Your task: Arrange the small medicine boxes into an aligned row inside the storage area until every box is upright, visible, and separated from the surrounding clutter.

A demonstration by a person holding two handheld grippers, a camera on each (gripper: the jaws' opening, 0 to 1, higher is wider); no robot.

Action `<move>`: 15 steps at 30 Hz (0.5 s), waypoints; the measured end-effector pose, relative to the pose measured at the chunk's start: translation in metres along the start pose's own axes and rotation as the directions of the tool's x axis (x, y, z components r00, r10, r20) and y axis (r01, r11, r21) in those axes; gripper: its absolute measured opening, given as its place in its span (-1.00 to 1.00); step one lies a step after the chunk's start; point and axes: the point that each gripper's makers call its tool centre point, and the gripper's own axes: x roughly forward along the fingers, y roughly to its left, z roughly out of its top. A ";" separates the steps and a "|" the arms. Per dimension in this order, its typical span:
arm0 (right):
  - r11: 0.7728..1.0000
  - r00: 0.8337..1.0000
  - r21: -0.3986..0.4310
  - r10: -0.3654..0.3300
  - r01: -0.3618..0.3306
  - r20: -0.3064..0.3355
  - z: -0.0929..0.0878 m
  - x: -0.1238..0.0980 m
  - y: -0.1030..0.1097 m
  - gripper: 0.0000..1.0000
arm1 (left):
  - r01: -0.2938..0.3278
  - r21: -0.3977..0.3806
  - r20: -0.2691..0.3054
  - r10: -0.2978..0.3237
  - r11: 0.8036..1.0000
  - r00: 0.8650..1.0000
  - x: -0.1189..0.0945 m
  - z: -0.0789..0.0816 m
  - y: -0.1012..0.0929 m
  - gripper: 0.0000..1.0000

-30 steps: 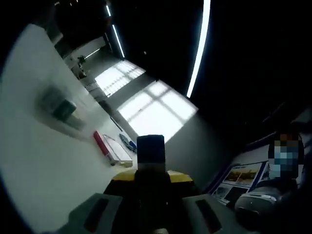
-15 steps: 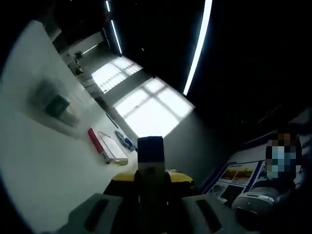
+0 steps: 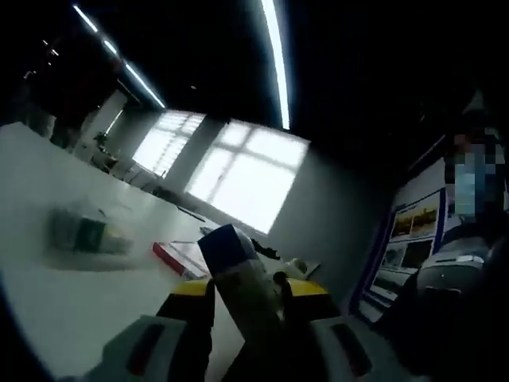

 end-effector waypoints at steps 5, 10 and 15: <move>1.000 1.000 0.015 0.007 -0.008 0.011 0.005 -0.003 -0.001 -0.63 | -0.027 0.067 0.020 0.025 0.997 0.999 -0.002 0.008 0.001 0.24; 0.999 1.000 0.042 0.015 -0.016 0.023 0.009 -0.006 0.000 -0.63 | -0.061 0.160 -0.001 0.062 0.985 0.998 -0.008 0.008 0.007 0.48; 0.999 0.999 0.046 0.000 -0.001 0.032 0.014 -0.013 -0.002 -0.63 | -0.101 0.201 0.005 0.102 0.974 0.995 -0.014 0.012 0.012 0.87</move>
